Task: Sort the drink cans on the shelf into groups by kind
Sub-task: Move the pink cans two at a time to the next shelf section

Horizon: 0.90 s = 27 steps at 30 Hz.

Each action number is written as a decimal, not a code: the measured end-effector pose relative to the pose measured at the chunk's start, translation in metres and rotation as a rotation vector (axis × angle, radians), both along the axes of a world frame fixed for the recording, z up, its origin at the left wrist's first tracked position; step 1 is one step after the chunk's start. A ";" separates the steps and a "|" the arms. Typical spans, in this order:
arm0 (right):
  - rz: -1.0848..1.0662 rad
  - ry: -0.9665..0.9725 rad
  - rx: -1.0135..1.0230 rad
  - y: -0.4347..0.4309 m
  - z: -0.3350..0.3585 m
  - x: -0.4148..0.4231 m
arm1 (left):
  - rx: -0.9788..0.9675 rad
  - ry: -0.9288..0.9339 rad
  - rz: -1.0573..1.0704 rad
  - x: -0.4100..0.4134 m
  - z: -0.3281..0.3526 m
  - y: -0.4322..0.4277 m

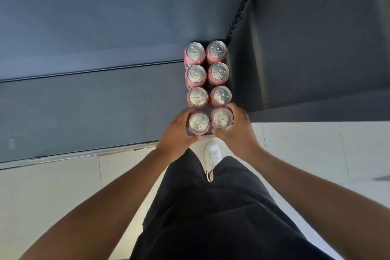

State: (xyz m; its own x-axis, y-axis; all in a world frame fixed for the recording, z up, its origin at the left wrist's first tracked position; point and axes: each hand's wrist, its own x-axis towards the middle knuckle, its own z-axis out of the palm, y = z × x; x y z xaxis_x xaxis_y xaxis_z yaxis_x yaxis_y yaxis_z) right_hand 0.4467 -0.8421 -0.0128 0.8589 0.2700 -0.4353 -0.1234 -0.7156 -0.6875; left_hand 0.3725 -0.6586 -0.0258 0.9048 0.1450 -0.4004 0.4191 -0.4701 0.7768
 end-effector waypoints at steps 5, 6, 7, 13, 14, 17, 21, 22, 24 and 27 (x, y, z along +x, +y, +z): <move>-0.041 0.011 -0.051 -0.002 -0.019 0.003 | -0.003 0.005 0.070 0.008 -0.018 -0.014; -0.053 0.022 -0.059 -0.002 -0.022 0.002 | 0.005 0.017 0.073 0.008 -0.021 -0.016; -0.061 0.028 -0.067 -0.002 -0.023 0.002 | 0.009 0.023 0.079 0.008 -0.022 -0.017; -0.059 0.049 -0.078 -0.003 -0.025 0.003 | 0.008 0.025 0.092 0.008 -0.023 -0.016; -0.059 0.055 -0.075 -0.003 -0.024 0.003 | 0.009 0.028 0.094 0.008 -0.023 -0.016; -0.053 0.072 -0.072 -0.005 -0.021 0.002 | 0.008 0.042 0.093 0.006 -0.021 -0.014; 0.024 0.069 -0.102 -0.006 -0.017 0.003 | 0.031 0.061 0.046 0.003 -0.013 -0.011; 0.041 0.062 -0.103 -0.006 -0.015 0.003 | 0.036 0.060 0.039 0.002 -0.010 -0.011; 0.066 0.026 -0.100 -0.007 -0.009 0.000 | 0.053 0.060 0.021 -0.001 -0.003 -0.009; 0.145 -0.063 -0.131 -0.005 0.009 -0.006 | 0.176 0.038 -0.020 -0.009 0.011 -0.007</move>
State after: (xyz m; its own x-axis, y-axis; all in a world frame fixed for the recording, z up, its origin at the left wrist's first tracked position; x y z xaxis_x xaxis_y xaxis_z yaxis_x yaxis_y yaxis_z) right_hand 0.4407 -0.8474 -0.0039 0.8420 0.3372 -0.4212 0.0279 -0.8068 -0.5901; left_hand 0.3630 -0.6655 -0.0147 0.8930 0.1983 -0.4040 0.4357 -0.6055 0.6660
